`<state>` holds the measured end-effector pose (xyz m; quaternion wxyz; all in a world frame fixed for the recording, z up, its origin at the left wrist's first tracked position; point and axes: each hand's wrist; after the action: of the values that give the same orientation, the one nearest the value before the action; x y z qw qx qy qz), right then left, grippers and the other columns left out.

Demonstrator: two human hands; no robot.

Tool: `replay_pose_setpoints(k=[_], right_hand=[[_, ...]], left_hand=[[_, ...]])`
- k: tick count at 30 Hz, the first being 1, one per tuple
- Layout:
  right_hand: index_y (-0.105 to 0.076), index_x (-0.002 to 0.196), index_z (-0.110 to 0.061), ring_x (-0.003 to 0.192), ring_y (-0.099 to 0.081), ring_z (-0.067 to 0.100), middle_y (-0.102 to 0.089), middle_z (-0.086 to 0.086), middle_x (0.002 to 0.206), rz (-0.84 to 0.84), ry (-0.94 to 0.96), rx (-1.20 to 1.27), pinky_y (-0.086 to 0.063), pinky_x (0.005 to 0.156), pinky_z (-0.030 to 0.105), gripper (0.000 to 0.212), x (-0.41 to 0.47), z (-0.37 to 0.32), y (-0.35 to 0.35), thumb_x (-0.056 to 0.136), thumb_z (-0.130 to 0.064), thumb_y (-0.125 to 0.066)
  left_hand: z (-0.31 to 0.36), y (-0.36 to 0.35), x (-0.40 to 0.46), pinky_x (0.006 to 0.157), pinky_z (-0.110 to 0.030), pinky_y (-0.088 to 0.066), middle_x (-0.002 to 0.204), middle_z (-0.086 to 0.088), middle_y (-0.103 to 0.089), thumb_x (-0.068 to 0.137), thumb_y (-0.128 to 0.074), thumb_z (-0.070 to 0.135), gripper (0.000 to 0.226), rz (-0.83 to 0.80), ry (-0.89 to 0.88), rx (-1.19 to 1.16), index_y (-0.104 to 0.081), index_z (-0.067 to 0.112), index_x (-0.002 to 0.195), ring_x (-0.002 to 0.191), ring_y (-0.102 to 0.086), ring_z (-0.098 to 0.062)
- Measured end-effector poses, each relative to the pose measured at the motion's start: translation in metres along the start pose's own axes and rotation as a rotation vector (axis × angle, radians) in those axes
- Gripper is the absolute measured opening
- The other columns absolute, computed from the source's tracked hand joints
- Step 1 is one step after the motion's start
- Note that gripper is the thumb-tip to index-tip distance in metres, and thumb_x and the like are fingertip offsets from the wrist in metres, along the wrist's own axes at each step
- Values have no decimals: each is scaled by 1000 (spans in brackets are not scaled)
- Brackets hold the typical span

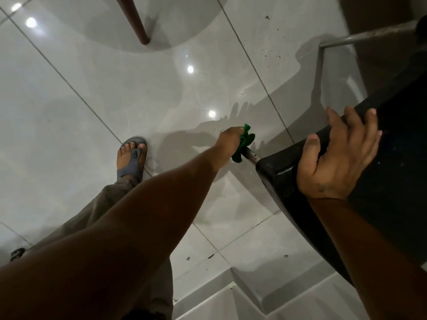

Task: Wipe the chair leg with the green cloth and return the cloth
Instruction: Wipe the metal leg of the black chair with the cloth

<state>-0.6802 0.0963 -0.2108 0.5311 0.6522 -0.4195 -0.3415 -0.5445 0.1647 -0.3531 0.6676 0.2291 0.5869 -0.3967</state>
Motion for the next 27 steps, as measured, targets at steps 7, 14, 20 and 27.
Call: replay_pose_setpoints(k=[7, 14, 20, 27], right_hand=[[-54, 144, -16, 157, -18, 31, -43, 12, 158, -16, 5, -2, -6, 128, 52, 56, -1, -2, 2, 91, -34, -49], [-56, 142, -15, 157, -18, 31, -45, 14, 156, -13, 15, -29, -7, 128, 53, 55, -1, 0, 2, 91, -35, -48], [-56, 141, -15, 157, -19, 31, -45, 14, 156, -13, 19, -30, -6, 128, 51, 55, 0, 1, 1, 91, -35, -49], [-58, 140, -13, 156, -20, 32, -47, 15, 154, 5, 24, -33, -6, 128, 50, 54, -1, 2, 0, 90, -33, -50]], left_hand=[[-29, -9, -66, 79, -23, -54, 111, -3, -66, 97, -52, 43, 10, -143, -351, 16, -56, 49, 89, 98, -68, -17], [-1, 2, -21, 96, -41, -57, 127, -17, -62, 97, -61, 24, 44, 5, -38, -6, -53, 14, 139, 111, -65, -32], [-16, 3, -45, 93, -42, -57, 132, -19, -60, 98, -59, 20, 44, -114, 3, -377, -48, 18, 141, 102, -64, -26], [-31, -9, -66, 91, -47, -59, 129, -13, -65, 95, -65, 16, 49, -210, 28, -603, -49, 24, 140, 113, -66, -30]])
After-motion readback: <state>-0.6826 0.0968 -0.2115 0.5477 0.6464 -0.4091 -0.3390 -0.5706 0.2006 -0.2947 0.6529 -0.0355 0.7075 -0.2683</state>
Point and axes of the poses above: each hand's wrist, its own x-axis towards the middle knuckle, its own y-axis out of the back of the hand, z = x × y
